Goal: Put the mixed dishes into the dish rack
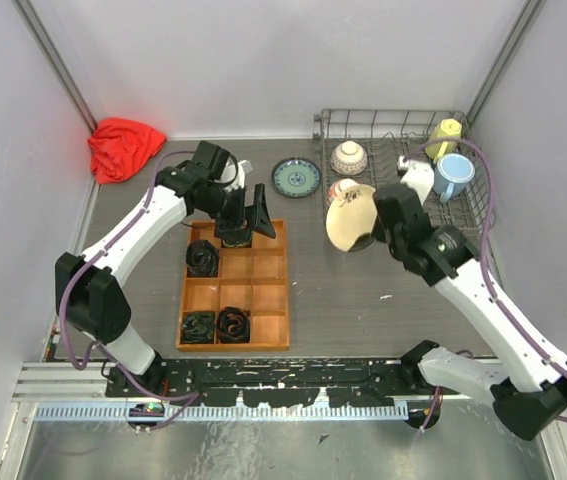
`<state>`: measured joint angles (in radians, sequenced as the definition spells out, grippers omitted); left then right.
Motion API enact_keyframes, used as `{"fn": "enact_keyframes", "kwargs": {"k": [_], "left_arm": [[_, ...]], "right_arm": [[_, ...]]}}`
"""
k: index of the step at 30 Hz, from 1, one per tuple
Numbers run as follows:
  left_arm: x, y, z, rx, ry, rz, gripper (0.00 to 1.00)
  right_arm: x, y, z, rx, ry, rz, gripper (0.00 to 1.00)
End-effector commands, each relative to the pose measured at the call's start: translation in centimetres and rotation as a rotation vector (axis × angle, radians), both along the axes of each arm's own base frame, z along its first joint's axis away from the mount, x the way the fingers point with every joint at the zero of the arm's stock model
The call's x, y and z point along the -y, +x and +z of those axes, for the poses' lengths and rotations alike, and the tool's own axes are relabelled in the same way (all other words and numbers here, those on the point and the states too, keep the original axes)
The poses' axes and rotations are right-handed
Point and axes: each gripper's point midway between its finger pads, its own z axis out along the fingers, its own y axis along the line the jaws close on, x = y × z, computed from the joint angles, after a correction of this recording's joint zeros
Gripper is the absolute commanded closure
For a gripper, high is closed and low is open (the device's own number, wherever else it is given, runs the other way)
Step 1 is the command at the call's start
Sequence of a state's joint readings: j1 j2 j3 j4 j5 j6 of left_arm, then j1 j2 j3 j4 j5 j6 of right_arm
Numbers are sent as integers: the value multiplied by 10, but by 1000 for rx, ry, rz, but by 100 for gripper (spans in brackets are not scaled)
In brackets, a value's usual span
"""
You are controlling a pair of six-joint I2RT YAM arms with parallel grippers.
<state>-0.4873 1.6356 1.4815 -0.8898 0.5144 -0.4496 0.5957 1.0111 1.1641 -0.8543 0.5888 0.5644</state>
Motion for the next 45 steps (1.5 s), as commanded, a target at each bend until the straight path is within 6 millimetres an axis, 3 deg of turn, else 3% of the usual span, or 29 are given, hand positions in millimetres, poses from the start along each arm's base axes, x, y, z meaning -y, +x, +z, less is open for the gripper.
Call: {"fn": "enact_keyframes", "kwargs": {"k": [1,4,9,17,20,25,30,37,41,45], "left_arm": [[-5,5,9,6,4,22,1],[-9,8,10,6,7,36,1],[-17,18,12,6,21,62,1],[-33,34,6,-26,51,107,1],[-39,41,2,-41,59,126,2],[-45,52,-6,-64,69,154,1],[-51,66,-14,-90,82,183,1],[-62,85,-21,-116,102,230,2],[-64,90,-28,-141,109,249,2],[-63,94,-33,-160,111,264,2]], "right_arm": [[34,58,50,130,-87,-5,99],[59,93,69,175,-86,-22,99],[85,149,97,245,-162,-9,99],[103,232,108,362,-293,171,99],[108,258,99,390,-367,239,99],[108,291,92,480,-527,372,99],[125,328,90,527,-589,390,99],[132,375,84,603,-754,510,99],[136,394,70,633,-809,595,99],[145,401,69,689,-834,678,99]]}}
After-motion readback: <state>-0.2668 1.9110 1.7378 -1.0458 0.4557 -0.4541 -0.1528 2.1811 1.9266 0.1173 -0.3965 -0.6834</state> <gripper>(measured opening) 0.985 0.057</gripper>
